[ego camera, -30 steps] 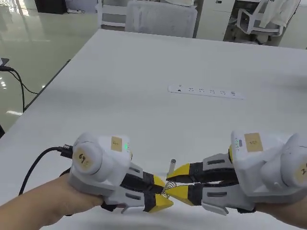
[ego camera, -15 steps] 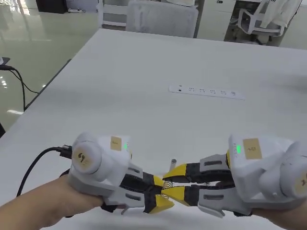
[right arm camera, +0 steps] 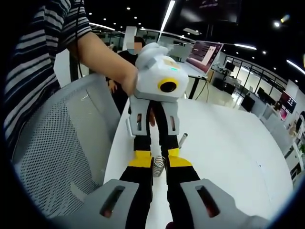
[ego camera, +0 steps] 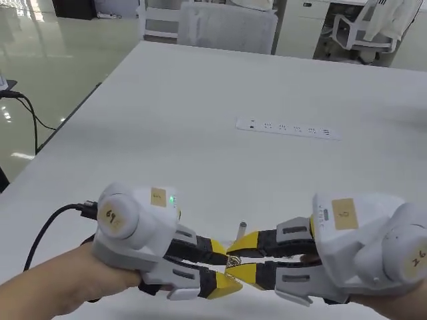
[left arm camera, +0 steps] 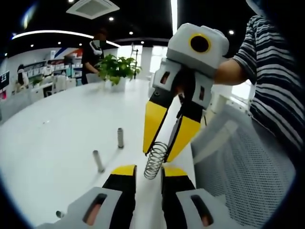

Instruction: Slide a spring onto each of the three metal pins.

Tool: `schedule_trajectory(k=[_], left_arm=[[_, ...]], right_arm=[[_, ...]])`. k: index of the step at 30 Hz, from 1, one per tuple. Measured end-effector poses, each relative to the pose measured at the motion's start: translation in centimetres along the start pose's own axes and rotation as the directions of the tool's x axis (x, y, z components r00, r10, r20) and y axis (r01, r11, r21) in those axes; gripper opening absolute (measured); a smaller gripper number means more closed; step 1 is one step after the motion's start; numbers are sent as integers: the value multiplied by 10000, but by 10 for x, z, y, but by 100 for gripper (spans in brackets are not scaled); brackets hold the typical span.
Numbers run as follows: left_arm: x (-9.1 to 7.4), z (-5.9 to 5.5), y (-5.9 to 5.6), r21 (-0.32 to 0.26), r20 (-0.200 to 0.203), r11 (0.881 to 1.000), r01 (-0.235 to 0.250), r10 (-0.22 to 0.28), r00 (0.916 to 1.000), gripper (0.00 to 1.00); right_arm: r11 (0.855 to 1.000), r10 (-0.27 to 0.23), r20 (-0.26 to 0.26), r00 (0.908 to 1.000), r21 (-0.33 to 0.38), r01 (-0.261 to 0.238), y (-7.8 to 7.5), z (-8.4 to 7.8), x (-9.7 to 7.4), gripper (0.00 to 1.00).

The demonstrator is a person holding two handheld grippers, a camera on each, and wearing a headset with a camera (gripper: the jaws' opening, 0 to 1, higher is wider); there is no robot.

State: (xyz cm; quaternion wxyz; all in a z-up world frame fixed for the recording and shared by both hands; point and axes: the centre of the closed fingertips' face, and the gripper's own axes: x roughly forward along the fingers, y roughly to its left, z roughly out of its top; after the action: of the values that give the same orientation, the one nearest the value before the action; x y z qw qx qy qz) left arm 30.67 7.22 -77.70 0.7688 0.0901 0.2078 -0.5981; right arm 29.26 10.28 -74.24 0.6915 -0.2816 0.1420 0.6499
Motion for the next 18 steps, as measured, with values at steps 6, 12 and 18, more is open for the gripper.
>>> schedule_trajectory(k=[6, 12, 18], left_arm=[[-3, -3, 3, -103, -55, 9998, -172, 172, 9998, 16], [-7, -4, 6, -209, -89, 9993, -317, 315, 9995, 20], [-15, -8, 7, -445, -81, 9981, -419, 415, 9991, 23]], right_arm=[[10000, -88, -18, 10000, -13, 88, -2, -1, -1, 7], [9998, -195, -40, 9998, -43, 194, -4, -1, -1, 7], [9993, -375, -177, 9991, 16, 375, -9, -8, -2, 7]])
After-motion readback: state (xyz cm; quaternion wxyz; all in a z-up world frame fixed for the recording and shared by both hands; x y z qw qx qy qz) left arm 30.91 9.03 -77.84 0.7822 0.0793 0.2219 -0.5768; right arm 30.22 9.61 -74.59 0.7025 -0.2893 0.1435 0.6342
